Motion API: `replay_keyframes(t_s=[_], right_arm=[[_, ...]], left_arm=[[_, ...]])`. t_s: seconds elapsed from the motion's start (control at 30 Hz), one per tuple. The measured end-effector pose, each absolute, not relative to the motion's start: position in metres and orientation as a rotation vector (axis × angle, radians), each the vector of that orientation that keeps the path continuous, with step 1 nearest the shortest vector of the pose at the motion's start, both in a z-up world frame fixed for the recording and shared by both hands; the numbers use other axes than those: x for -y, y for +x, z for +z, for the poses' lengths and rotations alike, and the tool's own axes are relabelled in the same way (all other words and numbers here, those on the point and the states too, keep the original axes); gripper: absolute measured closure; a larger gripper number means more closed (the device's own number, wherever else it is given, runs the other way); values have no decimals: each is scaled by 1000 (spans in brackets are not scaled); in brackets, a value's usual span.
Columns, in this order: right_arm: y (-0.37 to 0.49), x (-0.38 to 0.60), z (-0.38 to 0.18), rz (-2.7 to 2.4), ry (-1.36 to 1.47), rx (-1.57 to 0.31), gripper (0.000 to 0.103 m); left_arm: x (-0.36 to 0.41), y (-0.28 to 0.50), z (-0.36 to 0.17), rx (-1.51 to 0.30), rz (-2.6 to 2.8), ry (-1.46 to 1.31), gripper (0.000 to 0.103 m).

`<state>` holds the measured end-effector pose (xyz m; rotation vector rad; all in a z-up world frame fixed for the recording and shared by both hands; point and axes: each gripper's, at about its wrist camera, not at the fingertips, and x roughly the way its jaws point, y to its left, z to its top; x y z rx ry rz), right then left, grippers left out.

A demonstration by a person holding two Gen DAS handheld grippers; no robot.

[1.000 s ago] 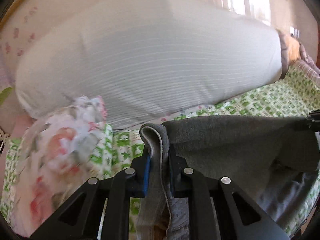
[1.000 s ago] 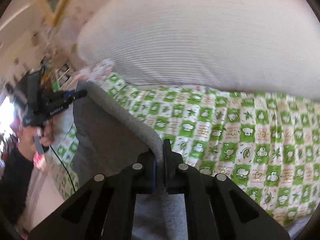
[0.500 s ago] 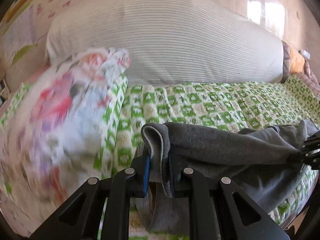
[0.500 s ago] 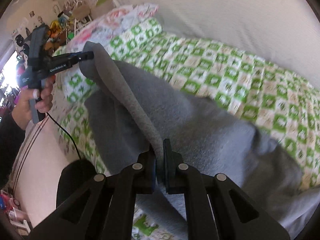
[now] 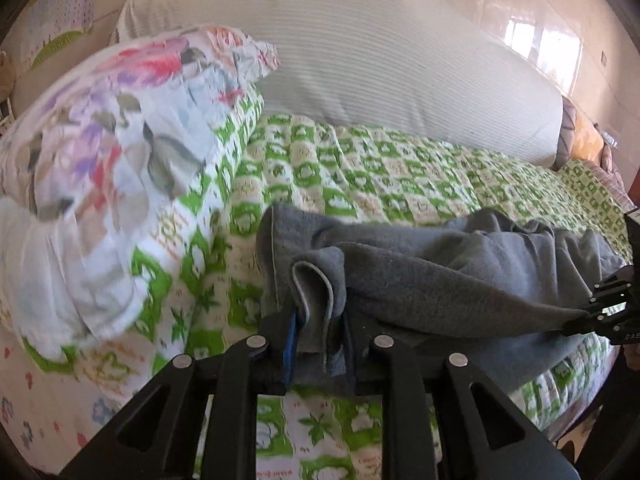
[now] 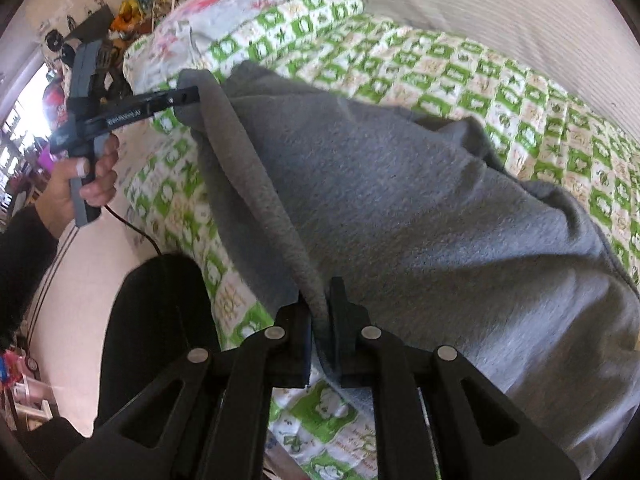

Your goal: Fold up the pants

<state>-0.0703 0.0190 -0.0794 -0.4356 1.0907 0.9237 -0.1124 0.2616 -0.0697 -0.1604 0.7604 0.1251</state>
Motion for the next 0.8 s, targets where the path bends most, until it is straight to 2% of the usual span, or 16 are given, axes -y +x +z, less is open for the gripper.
replay_keyframes(t_s=[0.07, 0.17, 0.2, 0.4, 0.7, 0.77, 0.8], right_arm=[[-70, -18, -83, 927, -430, -1128, 84], [-74, -18, -83, 959, -414, -1152, 65], [-76, -19, -81, 972, -415, -1145, 63], [-79, -37, -60, 1040, -419, -1093, 63], [-34, -100, -28, 1090, -400, -1037, 63], [-24, -119, -25, 1112, -397, -1037, 63], [-19, -127, -25, 1125, -393, -1042, 63]], left_arm=[[-263, -119, -69, -762, 120, -186, 80], [-266, -132, -66, -753, 130, -235, 71], [-266, -136, -65, -754, 136, -252, 69], [-261, -154, -61, -777, 205, -327, 64], [-266, -193, -63, -725, 354, -661, 58], [-261, -198, -62, -702, 364, -727, 53], [-258, -199, -63, -697, 377, -757, 46]])
